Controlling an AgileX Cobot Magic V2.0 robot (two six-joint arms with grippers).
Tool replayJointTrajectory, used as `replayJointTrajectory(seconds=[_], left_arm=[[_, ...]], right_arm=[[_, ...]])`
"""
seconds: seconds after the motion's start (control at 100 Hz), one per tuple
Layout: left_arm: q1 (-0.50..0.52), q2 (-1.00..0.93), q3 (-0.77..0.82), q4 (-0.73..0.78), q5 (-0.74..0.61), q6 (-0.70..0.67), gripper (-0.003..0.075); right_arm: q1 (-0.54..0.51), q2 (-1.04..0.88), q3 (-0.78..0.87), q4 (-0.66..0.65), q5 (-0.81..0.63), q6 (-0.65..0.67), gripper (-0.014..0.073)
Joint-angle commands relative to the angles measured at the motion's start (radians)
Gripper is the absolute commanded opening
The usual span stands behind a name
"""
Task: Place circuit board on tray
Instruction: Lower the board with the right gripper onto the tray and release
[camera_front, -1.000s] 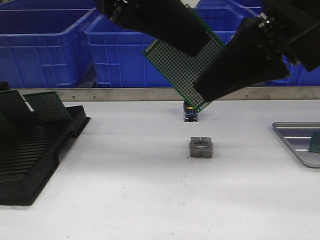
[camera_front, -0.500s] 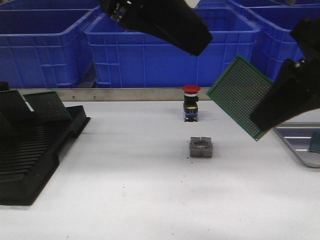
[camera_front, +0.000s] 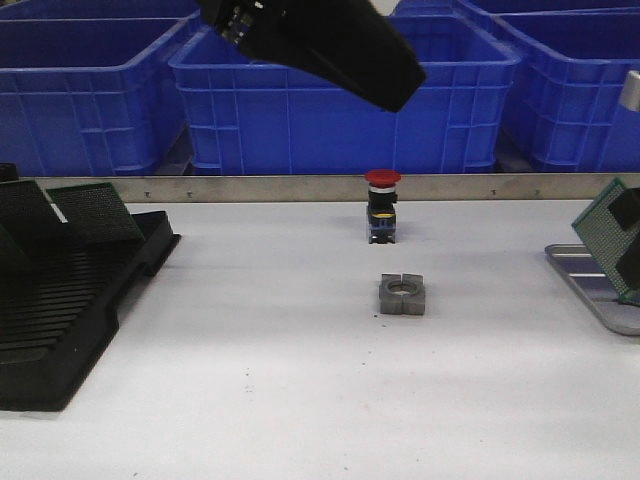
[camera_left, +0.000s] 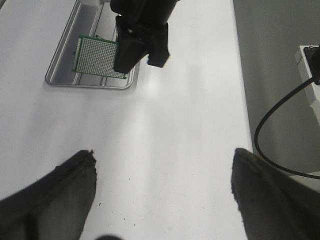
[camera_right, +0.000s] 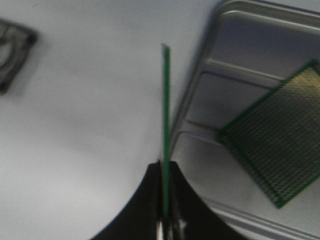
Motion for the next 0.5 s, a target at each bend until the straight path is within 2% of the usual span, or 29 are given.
replayJointTrajectory(seconds=[0.0,0.11,0.18,0.25,0.3,0.37,0.44,0.49], left_arm=[[-0.007,-0.044,-0.031,-0.06,-0.008,-0.01,0.0518],[-0.007,-0.044,-0.031,-0.06,-0.008,-0.01,0.0518],[-0.007,-0.044,-0.031,-0.06,-0.008,-0.01,0.0518],[-0.007,-0.044,-0.031,-0.06,-0.008,-0.01,0.0518],[-0.007,-0.044,-0.031,-0.06,-0.008,-0.01,0.0518],[-0.007,-0.044,-0.031,-0.06,-0.008,-0.01,0.0518],[-0.007,-0.044,-0.031,-0.06,-0.008,-0.01,0.0518],[-0.007,-0.044,-0.031,-0.06,-0.008,-0.01,0.0518]], right_arm=[[-0.022,-0.003,-0.018,0.146,-0.095,-0.001,-0.0068],[-0.025,0.013,-0.022,0.222,-0.135,-0.003,-0.0051],[-0.025,0.017,-0.028,0.222,-0.132,-0.004,0.0034],[-0.025,0.019,-0.034,0.222,-0.128,-0.004,0.0197],[-0.025,0.018,-0.037,0.221,-0.132,-0.004,0.0356],[-0.025,0.016,-0.042,0.214,-0.143,-0.011,0.0529],[-0.025,0.004,-0.049,0.198,-0.147,-0.026,0.0627],[-0.025,-0.009,-0.052,0.182,-0.15,-0.033,0.0644]])
